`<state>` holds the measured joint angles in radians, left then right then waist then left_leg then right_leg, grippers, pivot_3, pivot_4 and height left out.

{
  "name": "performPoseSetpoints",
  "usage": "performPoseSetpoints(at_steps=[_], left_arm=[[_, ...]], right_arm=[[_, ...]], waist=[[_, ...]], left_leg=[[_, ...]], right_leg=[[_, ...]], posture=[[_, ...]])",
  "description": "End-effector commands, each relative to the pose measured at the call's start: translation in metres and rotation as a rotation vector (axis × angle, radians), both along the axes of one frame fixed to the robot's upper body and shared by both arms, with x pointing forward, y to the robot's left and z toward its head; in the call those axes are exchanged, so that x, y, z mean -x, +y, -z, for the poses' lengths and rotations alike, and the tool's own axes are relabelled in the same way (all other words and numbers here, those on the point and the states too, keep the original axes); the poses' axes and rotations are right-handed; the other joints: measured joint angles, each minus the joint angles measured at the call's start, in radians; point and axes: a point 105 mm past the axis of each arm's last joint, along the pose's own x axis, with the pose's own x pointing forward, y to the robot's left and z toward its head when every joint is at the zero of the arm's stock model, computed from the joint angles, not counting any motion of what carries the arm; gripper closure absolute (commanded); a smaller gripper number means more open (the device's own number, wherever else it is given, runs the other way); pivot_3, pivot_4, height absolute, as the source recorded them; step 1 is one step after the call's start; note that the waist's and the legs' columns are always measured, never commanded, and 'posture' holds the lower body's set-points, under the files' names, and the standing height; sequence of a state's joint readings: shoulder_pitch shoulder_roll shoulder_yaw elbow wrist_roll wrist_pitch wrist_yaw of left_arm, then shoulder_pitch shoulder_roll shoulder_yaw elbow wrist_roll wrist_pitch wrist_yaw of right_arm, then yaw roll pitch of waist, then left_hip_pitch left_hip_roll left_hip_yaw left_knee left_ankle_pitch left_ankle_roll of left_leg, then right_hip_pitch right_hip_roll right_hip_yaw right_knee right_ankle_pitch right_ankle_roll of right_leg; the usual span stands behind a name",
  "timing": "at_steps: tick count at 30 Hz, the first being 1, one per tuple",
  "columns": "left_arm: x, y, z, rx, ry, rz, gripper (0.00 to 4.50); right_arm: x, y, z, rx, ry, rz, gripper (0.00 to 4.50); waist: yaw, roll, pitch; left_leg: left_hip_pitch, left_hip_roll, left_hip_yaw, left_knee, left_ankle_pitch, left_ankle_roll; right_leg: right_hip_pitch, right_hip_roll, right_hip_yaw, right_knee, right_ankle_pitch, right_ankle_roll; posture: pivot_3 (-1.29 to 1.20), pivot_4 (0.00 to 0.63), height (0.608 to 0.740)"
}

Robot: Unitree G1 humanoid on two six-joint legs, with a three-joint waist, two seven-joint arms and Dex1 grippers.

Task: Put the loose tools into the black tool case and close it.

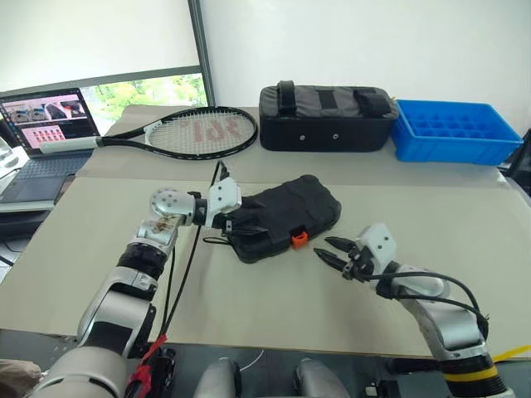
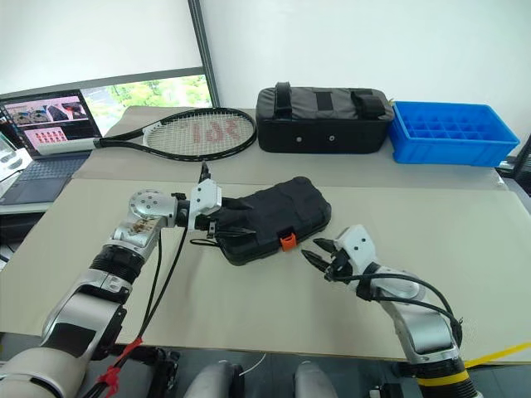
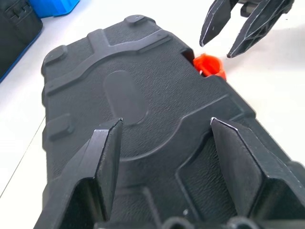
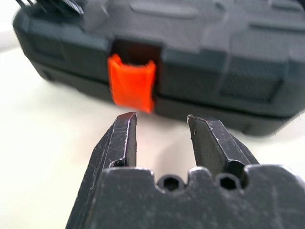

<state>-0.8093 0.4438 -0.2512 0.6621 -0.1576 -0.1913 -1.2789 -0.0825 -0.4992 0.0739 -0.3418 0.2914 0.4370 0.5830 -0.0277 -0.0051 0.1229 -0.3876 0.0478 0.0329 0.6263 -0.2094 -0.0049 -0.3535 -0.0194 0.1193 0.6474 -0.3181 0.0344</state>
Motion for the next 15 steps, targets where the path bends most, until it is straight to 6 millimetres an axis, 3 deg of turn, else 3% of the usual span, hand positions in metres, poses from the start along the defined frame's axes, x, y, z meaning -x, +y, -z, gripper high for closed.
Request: performPoseSetpoints(at_steps=[1,8,15], left_arm=[[0.004,-0.004,0.008,-0.03,0.016,0.013,1.37],[0.003,-0.008,0.007,-0.031,0.014,0.016,1.37],[0.003,-0.011,0.008,-0.032,0.012,0.022,1.37]], right_arm=[[-0.01,0.008,-0.01,0.004,-0.03,0.073,2.46],[-0.017,0.01,-0.013,0.014,-0.029,0.113,2.46],[-0.015,0.027,-0.007,0.004,0.024,0.115,2.46]], waist=[[0.0,0.0,0.0],[0.005,0.0,0.0],[-0.012,0.0,0.0]], left_leg=[[0.0,0.0,0.0,0.0,0.0,0.0],[-0.002,0.0,0.0,0.0,0.0,0.0],[-0.001,0.0,-0.001,0.0,0.0,0.0]], right_leg=[[0.0,0.0,0.0,0.0,0.0,0.0],[-0.001,0.0,0.0,-0.001,0.0,-0.001],[-0.001,0.0,0.0,0.0,0.0,0.0]], posture=[[0.0,0.15,0.707],[0.0,0.15,0.707],[0.0,0.15,0.707]])
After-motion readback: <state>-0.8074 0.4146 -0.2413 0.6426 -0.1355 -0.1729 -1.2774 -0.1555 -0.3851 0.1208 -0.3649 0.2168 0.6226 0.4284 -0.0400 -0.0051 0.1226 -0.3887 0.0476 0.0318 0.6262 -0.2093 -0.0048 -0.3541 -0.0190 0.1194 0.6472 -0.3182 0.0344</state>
